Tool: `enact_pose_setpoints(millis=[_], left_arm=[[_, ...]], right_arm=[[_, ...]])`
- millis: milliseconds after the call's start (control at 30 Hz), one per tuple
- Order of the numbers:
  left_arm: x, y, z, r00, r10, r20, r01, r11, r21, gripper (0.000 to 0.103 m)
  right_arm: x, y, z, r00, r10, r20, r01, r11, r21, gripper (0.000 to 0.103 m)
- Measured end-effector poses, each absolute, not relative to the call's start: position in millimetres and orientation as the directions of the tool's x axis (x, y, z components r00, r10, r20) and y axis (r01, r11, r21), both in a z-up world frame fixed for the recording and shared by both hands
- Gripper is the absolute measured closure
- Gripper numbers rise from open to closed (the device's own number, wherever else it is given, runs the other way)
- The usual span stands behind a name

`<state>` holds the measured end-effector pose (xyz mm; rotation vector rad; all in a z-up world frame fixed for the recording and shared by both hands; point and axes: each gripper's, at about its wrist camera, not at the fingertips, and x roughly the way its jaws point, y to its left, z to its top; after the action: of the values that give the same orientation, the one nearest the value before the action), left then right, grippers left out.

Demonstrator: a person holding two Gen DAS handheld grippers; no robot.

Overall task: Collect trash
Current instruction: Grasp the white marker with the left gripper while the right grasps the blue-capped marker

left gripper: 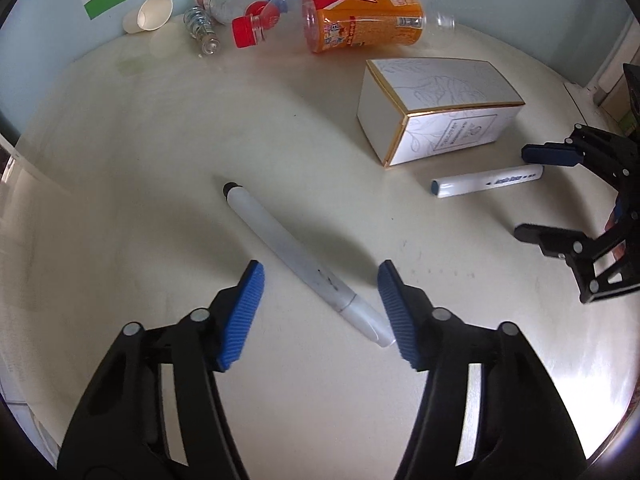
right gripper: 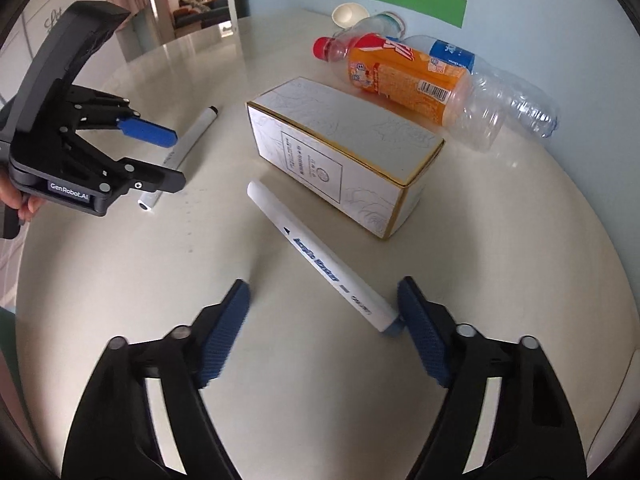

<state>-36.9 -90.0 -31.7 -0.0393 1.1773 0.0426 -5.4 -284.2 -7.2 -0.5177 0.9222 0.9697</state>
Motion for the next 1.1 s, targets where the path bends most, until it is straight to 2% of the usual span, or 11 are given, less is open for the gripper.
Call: enact_pose_setpoints(millis=[33,67,100,133,233,667,1100], left_arm=[[-40,-91,-30,0.384,0.007,-0.923,-0.04,0.999,-0.009,0.075],[-44,-92,-29,0.378,-0.003,-0.926,-0.025,1.0,-0.014,0.086],[-47,-91,-29,0.37,-0.02,-0.929,-0.015,1.0,-0.027,0.09],[-51,-91,-28,0.361,-0.04,-0.932,-0.005,0.999,-0.045,0.092],[-64,-93,-22,0.348,-0.056,-0.936,0.008,0.998,-0.056,0.092],[-141,-77,8,0.357,-0.069,-0.931,-0.088,0.99,-0.107,0.092],[-168,-62,29,0.412,-0.04,-0.91,-0.134,0.985,-0.104,0.092]], right_arm=[[-7,-284,-5,0.249,0.466,-0.849,-0.867,0.499,0.02,0.044],[-8,-283,-5,0.248,0.462,-0.852,-0.864,0.503,0.021,0.047],[-9,-282,-4,0.247,0.458,-0.854,-0.861,0.508,0.024,0.06],[-9,-282,-3,0.242,0.459,-0.855,-0.86,0.51,0.031,0.078],[-13,-278,-1,0.215,0.453,-0.865,-0.86,0.507,0.052,0.087],[-30,-281,15,0.085,0.546,-0.834,-0.828,0.504,0.245,0.089],[-47,-262,65,0.09,0.595,-0.799,-0.859,0.452,0.239,0.089]])
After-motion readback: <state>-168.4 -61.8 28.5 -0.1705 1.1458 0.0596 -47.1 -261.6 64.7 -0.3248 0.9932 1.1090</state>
